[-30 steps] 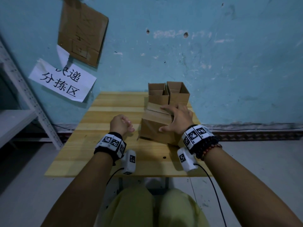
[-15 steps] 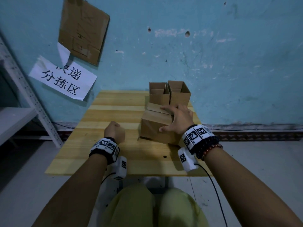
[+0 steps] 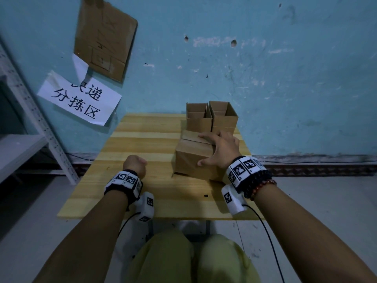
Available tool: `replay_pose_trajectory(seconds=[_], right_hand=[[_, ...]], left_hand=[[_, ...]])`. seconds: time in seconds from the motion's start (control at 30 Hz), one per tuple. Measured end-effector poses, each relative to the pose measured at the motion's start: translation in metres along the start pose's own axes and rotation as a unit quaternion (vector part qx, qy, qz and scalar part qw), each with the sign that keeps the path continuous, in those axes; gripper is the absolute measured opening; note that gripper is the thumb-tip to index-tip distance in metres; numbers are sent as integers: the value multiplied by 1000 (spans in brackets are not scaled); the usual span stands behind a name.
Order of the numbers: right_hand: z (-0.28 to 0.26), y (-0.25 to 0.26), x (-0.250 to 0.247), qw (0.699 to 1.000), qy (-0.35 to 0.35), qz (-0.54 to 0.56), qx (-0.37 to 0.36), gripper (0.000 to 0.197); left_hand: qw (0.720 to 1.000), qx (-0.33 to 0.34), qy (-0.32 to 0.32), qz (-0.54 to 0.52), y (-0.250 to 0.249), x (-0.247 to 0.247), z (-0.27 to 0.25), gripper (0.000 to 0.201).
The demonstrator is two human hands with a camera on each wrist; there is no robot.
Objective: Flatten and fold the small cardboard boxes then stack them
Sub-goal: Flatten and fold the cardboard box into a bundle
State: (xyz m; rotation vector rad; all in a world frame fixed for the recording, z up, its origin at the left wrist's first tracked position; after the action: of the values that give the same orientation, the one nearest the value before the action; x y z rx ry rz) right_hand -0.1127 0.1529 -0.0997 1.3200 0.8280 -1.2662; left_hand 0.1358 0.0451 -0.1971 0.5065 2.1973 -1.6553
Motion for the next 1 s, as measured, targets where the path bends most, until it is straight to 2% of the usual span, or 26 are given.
replay_pose_trajectory(seconds=[0.2, 0.37, 0.5, 0.6, 0.8, 1.0], right_hand=[[-1, 1, 0, 1000, 0, 0, 0, 85], [-1, 0, 0, 1000, -5, -2, -2, 85], [-1, 1, 0, 1000, -1, -3, -3, 85], [-1, 0, 0, 1000, -2, -8, -4, 86], [0, 0, 1, 1000, -1, -4, -7, 85], [1, -1, 1, 1000, -6, -4, -6, 85]], left_hand=[[998, 24, -39, -51, 2, -10, -1, 27], [997, 44, -54, -24, -6, -15, -4, 31], [994, 94, -56, -21, -18, -20, -4, 36], [994, 86, -60, -37, -14, -20, 0, 28], [994, 82, -60, -51, -11, -20, -1, 38], [988, 116, -69, -73, -18, -26, -1, 40]])
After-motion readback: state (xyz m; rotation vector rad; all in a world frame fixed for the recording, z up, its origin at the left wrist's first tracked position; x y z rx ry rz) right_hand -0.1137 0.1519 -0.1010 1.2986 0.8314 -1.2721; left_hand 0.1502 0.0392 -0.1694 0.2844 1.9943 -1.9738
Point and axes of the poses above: each hand's wrist, its own z-axis towards the middle knuckle, its own x-axis out of the palm, y = z × x, the point moved 9 cm from there along z, towards the middle knuckle, and after that the axes turned 7 degrees about -z, right-handed, at the moved point
